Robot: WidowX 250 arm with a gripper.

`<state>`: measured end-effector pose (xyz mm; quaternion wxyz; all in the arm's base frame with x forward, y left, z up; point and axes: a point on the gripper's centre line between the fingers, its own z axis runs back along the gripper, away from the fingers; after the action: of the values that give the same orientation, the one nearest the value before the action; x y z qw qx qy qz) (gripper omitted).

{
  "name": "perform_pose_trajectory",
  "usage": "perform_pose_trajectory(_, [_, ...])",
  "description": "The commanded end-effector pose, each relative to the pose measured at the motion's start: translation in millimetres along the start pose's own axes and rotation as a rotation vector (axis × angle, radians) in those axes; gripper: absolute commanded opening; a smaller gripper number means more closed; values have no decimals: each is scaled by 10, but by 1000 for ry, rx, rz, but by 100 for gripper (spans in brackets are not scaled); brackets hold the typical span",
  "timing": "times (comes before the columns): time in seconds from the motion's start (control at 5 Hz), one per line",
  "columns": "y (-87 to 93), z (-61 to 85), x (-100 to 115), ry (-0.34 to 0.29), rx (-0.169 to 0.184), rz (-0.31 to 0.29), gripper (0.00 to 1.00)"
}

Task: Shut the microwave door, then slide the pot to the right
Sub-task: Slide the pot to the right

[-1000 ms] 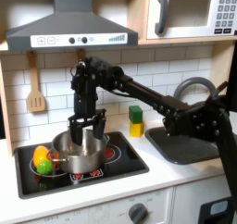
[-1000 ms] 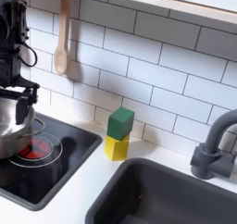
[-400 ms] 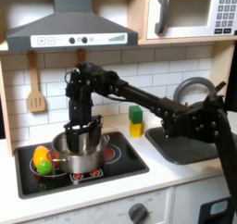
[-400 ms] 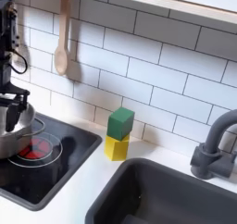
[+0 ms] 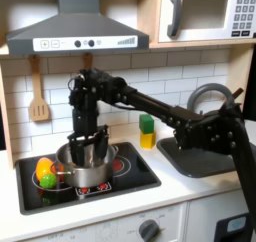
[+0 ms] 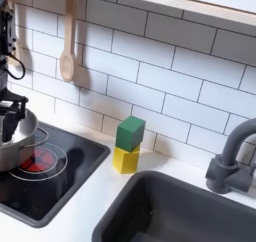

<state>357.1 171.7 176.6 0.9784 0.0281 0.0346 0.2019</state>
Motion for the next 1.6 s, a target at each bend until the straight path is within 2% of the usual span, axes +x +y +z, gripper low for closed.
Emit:
perform_pose_trajectory(0.0, [-66,-54,-57,9,-2,-39,100])
perform_pose_trajectory(0.2, [-169,-172,-61,35,9,-112,100])
perform_pose_trajectory(0.4, [-212,-130,-93,20,8,-125,100])
perform_pose_trajectory(0.6, [-305,-107,-157,14,-3,-163,100])
perform_pose_trajectory(0.8, [-355,-120,-217,16,-7,-175,100])
perform_pose_trajectory(1.0, [-519,-115,-290,13,13,-225,100])
perform_pose_trajectory(1.4, [-827,-106,-483,5,11,-317,100])
